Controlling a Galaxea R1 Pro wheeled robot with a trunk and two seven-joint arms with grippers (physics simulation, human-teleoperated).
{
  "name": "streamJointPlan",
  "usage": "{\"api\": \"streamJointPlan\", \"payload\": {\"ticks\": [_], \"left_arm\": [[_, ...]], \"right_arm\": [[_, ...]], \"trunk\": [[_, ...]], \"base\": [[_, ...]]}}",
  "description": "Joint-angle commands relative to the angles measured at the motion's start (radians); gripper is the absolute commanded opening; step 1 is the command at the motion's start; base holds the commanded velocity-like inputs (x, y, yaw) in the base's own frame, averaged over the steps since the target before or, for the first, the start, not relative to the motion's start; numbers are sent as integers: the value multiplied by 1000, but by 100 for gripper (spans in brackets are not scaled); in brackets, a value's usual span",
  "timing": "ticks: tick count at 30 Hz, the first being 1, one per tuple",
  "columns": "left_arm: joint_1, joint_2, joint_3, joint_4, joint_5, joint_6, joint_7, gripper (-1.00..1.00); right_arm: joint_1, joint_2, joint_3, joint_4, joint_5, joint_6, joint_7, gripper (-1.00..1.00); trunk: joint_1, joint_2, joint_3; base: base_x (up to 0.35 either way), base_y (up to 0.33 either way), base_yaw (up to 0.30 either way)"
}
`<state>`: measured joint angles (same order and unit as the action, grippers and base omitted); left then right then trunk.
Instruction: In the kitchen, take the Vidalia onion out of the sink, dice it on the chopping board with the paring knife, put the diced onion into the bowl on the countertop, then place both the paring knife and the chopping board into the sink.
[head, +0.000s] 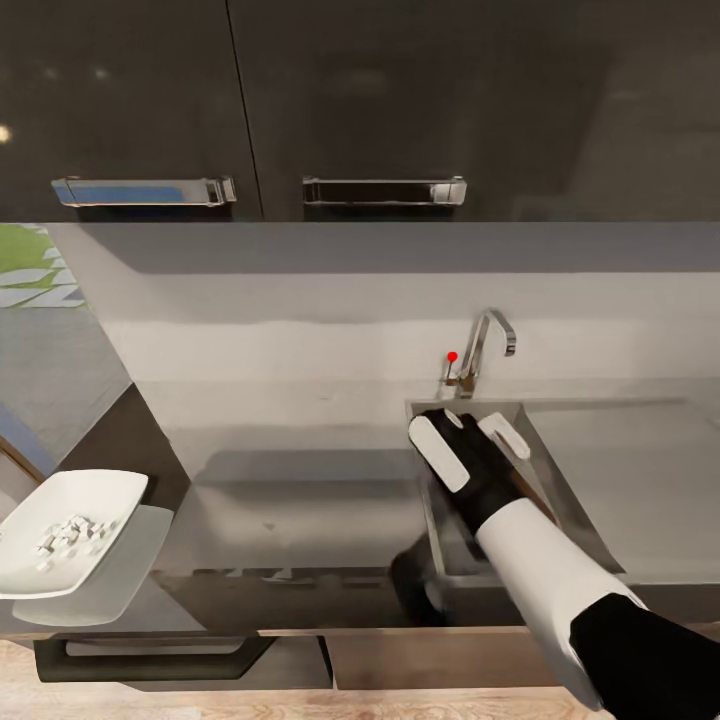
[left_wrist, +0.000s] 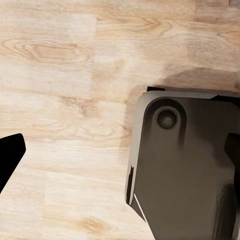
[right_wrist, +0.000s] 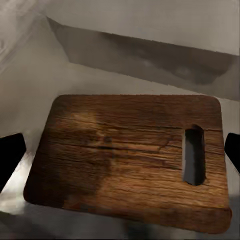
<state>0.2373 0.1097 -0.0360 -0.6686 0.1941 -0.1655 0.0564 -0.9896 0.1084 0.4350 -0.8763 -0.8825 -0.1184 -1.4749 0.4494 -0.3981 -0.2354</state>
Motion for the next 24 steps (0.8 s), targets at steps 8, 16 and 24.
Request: {"api": "streamJointPlan", "payload": {"ticks": [8,16,24], "left_arm": [[0,1,-5,-1,7,-2,5,100],[1,1,-5,0,7,-2,5,100],[1,2,-4,-2,7,-2,5,100]], "right_arm": [[5,-23,307,-121,-2,32,34,100],[55,-88,386,-258,-5,32,35,100],[83,-99,467,-302,-6,29,28,100]], "trunk": [[1,-2,-2],[1,-2,-2],[1,-2,-2]], "base": [[-263,0,0],[-314,0,0],[-313,0,0]]}}
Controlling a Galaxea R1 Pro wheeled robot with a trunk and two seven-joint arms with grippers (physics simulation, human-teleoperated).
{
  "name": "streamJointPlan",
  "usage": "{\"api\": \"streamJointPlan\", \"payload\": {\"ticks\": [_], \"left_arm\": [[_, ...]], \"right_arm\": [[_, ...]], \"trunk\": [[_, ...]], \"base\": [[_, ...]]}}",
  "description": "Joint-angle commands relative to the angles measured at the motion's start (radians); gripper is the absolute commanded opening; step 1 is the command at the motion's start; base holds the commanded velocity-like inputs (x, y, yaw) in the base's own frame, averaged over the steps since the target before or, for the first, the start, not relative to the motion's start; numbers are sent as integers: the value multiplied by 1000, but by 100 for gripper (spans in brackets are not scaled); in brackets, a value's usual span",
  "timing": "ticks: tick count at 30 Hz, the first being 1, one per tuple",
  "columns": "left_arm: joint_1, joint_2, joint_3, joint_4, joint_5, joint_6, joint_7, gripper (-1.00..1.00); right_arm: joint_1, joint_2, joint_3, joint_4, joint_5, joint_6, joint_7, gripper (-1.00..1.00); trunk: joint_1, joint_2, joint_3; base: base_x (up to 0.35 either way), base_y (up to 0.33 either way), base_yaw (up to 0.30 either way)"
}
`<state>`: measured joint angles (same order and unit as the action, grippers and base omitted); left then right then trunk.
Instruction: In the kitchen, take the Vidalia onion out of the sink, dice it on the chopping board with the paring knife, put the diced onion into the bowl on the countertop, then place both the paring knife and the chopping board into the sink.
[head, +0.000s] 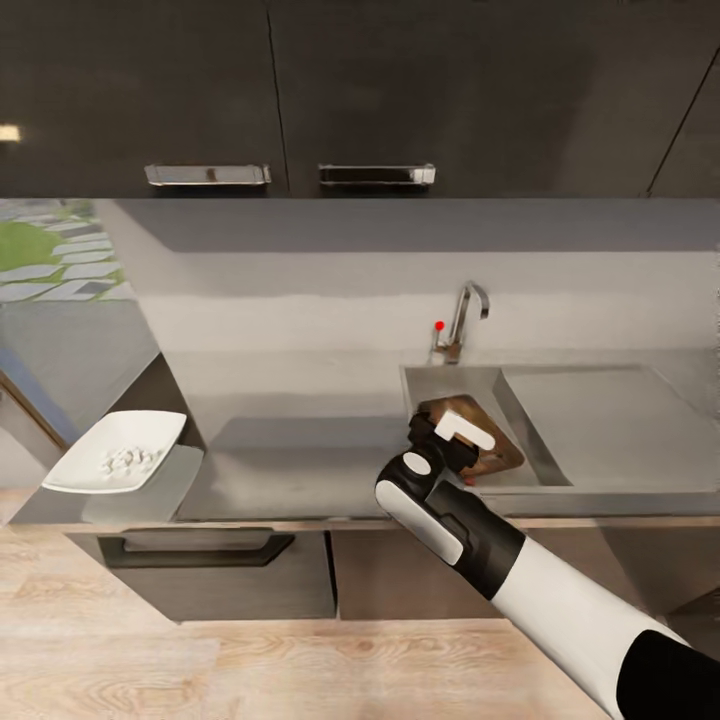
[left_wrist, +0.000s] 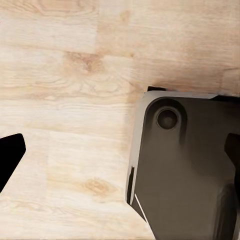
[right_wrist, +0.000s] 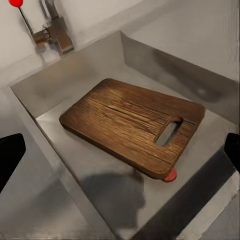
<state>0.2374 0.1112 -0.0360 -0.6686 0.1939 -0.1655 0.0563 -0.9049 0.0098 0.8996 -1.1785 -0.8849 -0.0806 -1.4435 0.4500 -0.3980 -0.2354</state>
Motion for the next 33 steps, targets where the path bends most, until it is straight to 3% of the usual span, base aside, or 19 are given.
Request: {"api": "streamJointPlan", "payload": {"ticks": [1,5,11,15,18,20,28,33], "left_arm": [[0,1,-4,-2,7,-2,5,100],[1,1,-4,-2,7,-2,5,100],[0,1,-4,0,7,-2,5,100],[0,1,-4,0,7,-2,5,100],[1,1,-4,1,7,-2,5,100],[1,1,-4,1,7,-2,5,100],[1,2,-4,-2,7,-2,6,100],[1,2,-4,-1,7,-2,6,100]], "right_arm": [[2,0,3,-1,-4,-8,-3,100],[25,-3,6,-2,-2,-10,-3,100],[74,-27,11,-1,1,-15,-3,100],[97,-55,64,-1,1,-39,-2,100],[104,-81,138,3,-5,-87,-5,100],[113,-93,156,5,-6,-99,-8,100],[165,-106,168,51,-6,-112,-1,100],[197,-106,169,167,-6,-154,101,100]], "trunk": [[0,-2,-2],[0,-2,-2],[0,-2,-2],[0,-2,-2],[0,-2,-2],[0,-2,-2],[0,-2,-2],[0,-2,-2]], "base": [[-313,0,0],[-313,0,0],[-314,0,0],[-314,0,0],[-314,0,0],[-314,0,0],[-201,0,0],[-7,0,0]]}}
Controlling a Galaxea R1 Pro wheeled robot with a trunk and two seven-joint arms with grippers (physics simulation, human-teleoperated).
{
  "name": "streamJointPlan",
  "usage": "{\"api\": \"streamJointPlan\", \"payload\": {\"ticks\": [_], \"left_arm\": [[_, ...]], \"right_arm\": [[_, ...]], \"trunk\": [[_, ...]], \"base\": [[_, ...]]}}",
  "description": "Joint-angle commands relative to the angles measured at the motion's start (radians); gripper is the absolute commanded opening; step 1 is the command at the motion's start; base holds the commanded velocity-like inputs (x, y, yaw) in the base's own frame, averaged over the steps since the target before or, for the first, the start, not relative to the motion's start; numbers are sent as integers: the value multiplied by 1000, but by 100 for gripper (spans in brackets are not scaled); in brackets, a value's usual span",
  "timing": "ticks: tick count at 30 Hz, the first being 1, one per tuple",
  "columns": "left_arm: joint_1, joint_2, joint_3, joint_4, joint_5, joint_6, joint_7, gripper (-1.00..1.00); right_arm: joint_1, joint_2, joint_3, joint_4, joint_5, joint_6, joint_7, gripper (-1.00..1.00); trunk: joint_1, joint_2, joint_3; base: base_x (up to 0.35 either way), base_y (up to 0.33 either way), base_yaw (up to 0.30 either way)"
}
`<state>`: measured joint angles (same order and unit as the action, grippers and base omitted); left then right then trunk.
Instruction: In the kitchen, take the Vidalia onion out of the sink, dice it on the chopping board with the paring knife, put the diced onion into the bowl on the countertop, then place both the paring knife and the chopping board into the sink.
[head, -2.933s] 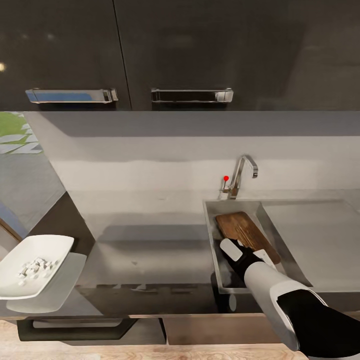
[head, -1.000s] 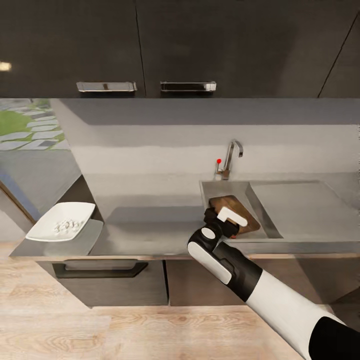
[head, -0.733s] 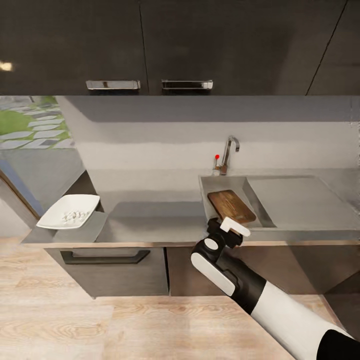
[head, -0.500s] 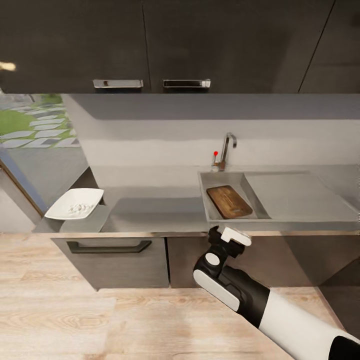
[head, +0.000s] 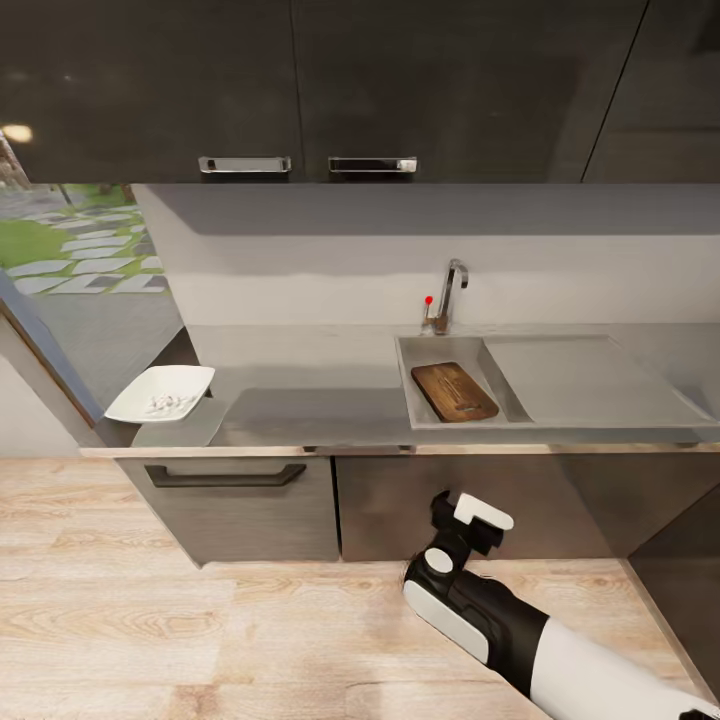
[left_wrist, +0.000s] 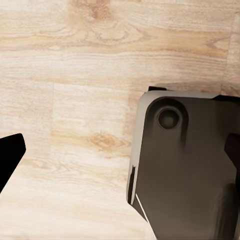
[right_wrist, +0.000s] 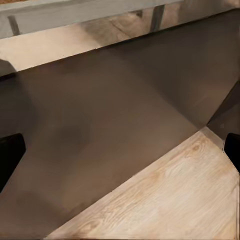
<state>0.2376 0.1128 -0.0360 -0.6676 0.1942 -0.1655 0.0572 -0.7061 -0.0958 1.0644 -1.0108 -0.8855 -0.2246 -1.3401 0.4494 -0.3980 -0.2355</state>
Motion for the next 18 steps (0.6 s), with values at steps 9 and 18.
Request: {"api": "streamJointPlan", "payload": {"ticks": [9,18], "left_arm": [[1,1,-4,2,7,-2,6,100],[0,1,-3,1,7,-2,6,100]], "right_arm": [[48,74,10,751,-231,-18,801,100],[137,127,6,963,-235,-46,998,100]], "trunk": [[1,-2,-2],[1,-2,-2]], "base": [[0,0,0],[0,0,0]]}}
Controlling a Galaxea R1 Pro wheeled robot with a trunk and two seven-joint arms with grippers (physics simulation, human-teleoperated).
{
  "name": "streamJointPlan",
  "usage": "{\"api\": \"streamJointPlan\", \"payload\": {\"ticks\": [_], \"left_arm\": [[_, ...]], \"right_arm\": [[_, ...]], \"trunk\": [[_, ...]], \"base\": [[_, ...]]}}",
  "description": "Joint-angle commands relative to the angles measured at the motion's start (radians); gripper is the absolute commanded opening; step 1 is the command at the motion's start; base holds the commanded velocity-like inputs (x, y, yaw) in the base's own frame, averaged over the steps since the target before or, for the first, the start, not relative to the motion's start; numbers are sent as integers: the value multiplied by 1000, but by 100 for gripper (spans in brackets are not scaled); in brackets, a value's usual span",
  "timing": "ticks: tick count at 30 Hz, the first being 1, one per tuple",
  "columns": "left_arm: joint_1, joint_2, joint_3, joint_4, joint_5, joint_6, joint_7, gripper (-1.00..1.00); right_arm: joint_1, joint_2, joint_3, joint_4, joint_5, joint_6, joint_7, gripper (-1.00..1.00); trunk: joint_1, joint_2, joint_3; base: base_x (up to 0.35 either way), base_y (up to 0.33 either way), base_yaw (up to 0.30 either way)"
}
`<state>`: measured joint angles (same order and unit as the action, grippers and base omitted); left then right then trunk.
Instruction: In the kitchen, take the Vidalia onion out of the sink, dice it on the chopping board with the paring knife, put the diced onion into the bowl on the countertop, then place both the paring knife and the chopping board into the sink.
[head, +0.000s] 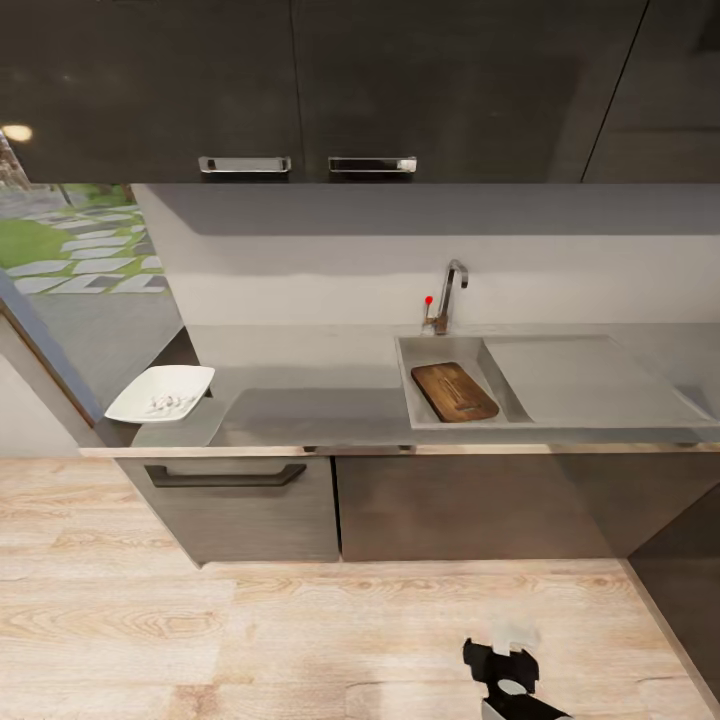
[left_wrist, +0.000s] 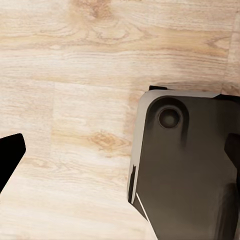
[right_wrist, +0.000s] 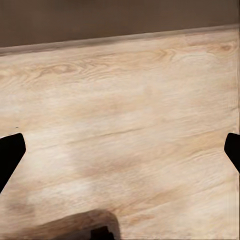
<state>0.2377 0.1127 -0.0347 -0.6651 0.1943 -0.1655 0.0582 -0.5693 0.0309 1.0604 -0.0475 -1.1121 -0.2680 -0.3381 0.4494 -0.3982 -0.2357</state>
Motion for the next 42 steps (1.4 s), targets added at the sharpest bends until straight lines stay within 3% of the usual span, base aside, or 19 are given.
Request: {"api": "streamJointPlan", "payload": {"ticks": [1,4,7,9,12,16,18,23,31,39,42], "left_arm": [[1,1,-4,-2,7,-2,5,100],[0,1,-4,-3,7,-2,5,100],[0,2,-4,-5,7,-2,6,100],[0,2,-3,-5,7,-2,7,100],[-9,19,-1,12,8,0,8,100],[-38,18,-1,50,10,3,9,100],[-49,5,-1,84,13,5,9,100],[-55,-30,-1,203,14,6,9,100],[-55,-37,-3,379,16,6,7,100],[-55,-46,-7,428,16,6,6,100],[-55,-45,-6,487,16,6,6,100]], "right_arm": [[13,0,10,5,-8,-3,-2,100],[70,-4,9,15,-8,-5,1,100],[136,-25,9,19,-7,-21,20,100],[202,-51,10,21,-6,-34,76,100],[357,-62,10,21,0,-48,181,100],[457,-64,12,22,2,-51,290,100],[483,-63,13,23,17,-51,331,100],[500,-62,12,23,46,-47,372,100],[502,-62,10,22,49,-46,375,100],[503,-62,9,22,48,-44,370,100],[503,-62,9,22,48,-44,369,100]], "trunk": [[1,-2,-2],[1,-2,-2],[1,-2,-2],[1,-2,-2],[1,-2,-2],[1,-2,-2],[1,-2,-2],[1,-2,-2],[1,-2,-1],[1,-2,9],[1,-2,14]], "base": [[0,0,0],[0,0,0],[0,0,0],[0,0,0],[0,0,0],[0,0,0],[0,0,0],[0,0,0],[0,0,0],[0,0,0],[0,0,0]]}}
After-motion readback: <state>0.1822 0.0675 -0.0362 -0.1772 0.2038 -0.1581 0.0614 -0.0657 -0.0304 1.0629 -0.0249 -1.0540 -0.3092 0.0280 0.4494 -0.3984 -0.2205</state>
